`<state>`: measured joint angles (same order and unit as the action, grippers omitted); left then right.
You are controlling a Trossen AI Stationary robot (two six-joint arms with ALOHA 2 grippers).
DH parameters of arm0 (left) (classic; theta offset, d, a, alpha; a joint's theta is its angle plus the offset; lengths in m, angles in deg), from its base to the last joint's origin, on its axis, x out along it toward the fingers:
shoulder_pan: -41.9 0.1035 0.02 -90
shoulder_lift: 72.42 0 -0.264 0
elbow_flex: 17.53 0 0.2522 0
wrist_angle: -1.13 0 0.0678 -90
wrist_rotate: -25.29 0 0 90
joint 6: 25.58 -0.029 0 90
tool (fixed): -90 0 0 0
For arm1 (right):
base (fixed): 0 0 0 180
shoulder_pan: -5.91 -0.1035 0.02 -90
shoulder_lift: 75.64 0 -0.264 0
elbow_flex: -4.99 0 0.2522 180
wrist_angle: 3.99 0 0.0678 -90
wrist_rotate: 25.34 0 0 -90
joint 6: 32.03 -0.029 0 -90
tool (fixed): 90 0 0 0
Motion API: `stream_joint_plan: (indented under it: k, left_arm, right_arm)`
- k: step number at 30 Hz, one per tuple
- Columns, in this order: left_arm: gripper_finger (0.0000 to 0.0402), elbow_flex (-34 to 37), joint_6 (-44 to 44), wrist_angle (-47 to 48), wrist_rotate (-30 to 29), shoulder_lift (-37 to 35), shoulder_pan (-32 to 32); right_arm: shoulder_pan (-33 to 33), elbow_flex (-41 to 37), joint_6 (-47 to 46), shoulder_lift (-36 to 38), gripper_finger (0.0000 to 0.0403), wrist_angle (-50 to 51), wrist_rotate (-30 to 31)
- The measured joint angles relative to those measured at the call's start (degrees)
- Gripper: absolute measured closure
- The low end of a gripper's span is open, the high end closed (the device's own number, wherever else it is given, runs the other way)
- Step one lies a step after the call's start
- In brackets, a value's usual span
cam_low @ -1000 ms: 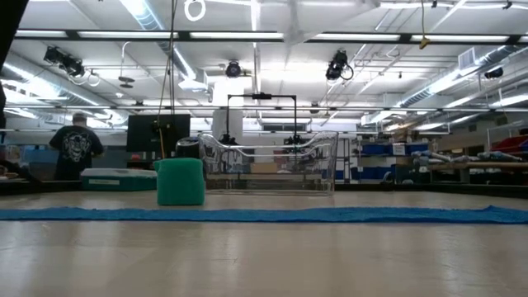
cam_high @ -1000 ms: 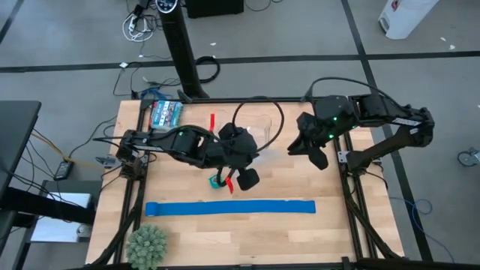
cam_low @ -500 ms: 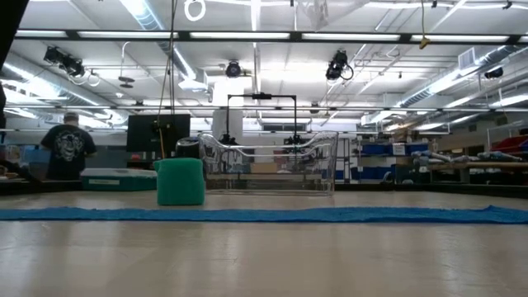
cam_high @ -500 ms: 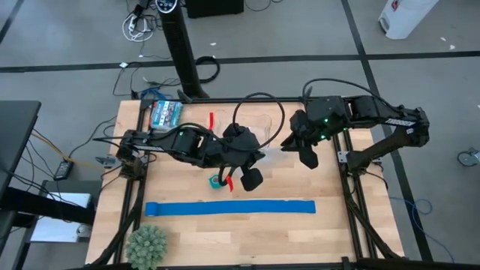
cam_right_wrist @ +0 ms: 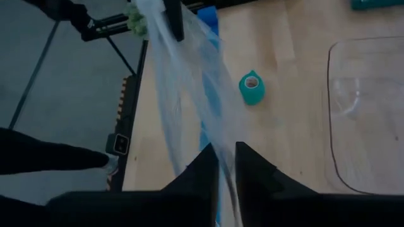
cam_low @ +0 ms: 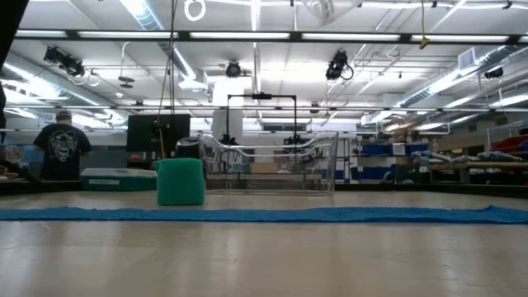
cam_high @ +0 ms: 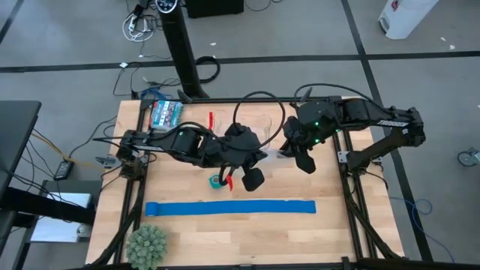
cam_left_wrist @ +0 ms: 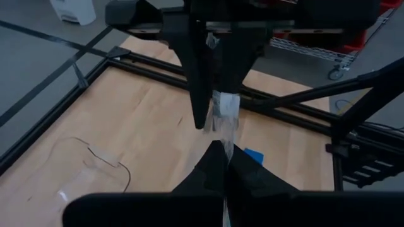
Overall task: Roll bandage
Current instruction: Put the green bandage into the transparent zip bag
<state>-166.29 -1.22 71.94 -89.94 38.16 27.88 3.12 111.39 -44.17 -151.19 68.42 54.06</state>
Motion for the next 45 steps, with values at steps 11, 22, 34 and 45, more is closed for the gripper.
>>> stream_joint_plan:
  k: [11,22,34,45]
  left_arm:
    - [0.0393,0.0,1.2,0.4,0.0,0.0,0.0]
    - [0.0337,0.0,1.4,-2.3,0.4,-2.5,0.3]
    - [0.0265,0.0,1.1,6.3,5.6,-8.3,0.9]
    - [0.0284,-0.1,-8.5,-2.0,1.2,-17.7,-1.8]
  right_arm:
    - [0.0,0.0,1.7,0.0,0.0401,2.5,-1.7]
    - [0.7,0.0,1.3,3.4,0.0403,4.7,-1.6]
    - [0.7,0.0,0.4,3.7,0.0403,12.5,-3.1]
    - [0.7,0.0,-2.5,3.7,0.0403,9.9,-3.7]
